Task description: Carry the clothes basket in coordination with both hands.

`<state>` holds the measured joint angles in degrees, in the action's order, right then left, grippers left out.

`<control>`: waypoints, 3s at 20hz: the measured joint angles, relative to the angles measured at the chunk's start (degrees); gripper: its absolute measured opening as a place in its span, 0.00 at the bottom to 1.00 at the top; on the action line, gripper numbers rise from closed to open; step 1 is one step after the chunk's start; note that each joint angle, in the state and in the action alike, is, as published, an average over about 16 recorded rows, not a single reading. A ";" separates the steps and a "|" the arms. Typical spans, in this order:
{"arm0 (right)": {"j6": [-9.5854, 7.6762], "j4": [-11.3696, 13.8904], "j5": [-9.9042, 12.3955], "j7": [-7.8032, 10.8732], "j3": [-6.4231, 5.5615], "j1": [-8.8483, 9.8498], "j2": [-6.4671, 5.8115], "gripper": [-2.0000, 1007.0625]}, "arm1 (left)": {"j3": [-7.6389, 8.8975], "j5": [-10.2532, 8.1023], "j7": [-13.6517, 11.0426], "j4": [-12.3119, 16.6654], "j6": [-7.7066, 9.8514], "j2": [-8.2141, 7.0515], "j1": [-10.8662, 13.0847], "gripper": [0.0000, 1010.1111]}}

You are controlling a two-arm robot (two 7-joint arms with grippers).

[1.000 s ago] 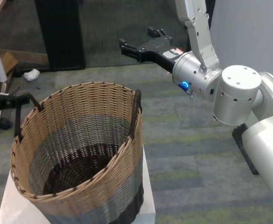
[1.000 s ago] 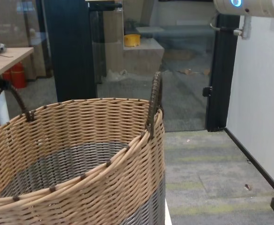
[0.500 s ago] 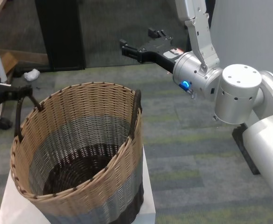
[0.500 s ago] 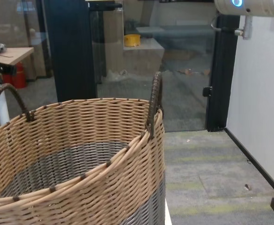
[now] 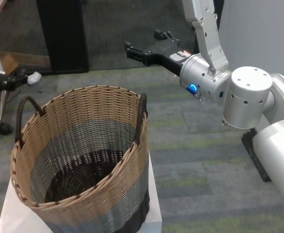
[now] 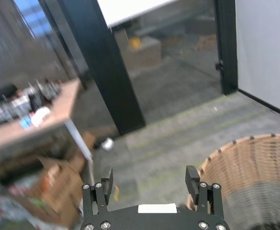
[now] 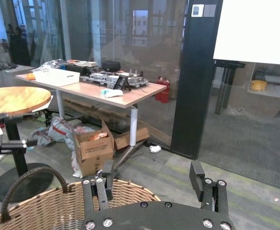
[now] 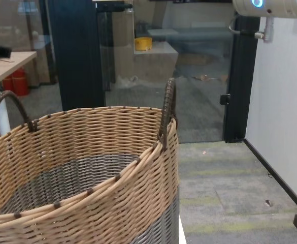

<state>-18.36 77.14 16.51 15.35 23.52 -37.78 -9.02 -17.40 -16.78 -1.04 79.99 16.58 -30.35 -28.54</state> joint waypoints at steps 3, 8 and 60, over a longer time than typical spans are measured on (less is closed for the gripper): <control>-0.05 -0.01 0.01 0.01 0.00 -0.02 -0.01 1.00 | -0.25 2.39 0.87 1.06 -2.75 -0.31 0.29 0.99; -0.12 -0.03 0.03 0.03 0.00 -0.04 -0.04 1.00 | 0.27 4.16 0.63 2.42 -8.30 -0.33 0.99 0.99; -0.23 -0.06 0.08 0.02 0.00 -0.09 -0.07 1.00 | 5.36 -4.03 -10.75 1.45 -19.24 3.15 1.71 0.99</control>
<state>-18.59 77.08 16.59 15.38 23.52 -37.88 -9.09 -12.05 -20.81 -11.79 81.44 -2.66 -27.21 -26.83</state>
